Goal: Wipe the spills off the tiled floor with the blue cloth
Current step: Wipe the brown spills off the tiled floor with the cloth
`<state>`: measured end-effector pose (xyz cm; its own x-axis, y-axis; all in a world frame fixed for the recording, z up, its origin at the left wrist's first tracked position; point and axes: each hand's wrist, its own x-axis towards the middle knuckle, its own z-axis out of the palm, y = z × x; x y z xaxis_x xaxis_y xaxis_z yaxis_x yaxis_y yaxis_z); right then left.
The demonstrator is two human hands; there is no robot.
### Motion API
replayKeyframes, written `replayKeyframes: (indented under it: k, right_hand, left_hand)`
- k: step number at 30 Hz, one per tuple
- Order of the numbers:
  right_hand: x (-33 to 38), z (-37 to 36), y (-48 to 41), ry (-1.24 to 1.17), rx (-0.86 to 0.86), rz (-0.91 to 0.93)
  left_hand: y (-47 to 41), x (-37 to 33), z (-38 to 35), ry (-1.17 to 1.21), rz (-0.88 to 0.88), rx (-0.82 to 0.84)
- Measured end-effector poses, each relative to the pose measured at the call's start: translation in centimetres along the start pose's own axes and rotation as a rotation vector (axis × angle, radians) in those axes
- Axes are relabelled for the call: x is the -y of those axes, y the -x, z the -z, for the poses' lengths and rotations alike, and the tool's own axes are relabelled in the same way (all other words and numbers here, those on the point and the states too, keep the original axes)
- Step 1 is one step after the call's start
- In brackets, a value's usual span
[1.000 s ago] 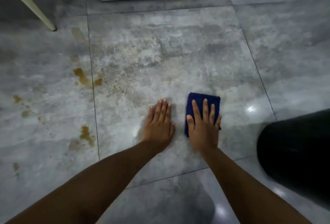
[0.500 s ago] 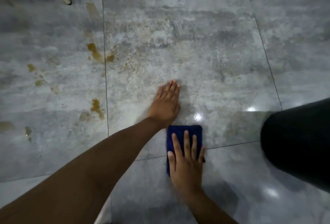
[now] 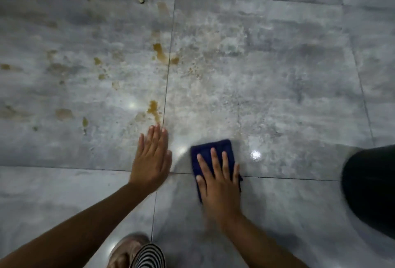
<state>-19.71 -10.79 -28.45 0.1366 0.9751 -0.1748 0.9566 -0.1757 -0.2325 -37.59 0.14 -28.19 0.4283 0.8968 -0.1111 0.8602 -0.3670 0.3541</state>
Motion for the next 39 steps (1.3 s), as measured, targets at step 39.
replayKeyframes:
  k: [39]
  right_hand:
    - [13.6, -3.3, 0.9, 0.013, 0.118, 0.434]
  left_hand:
    - [15.6, 18.7, 4.9, -0.063, 0.573, -0.020]
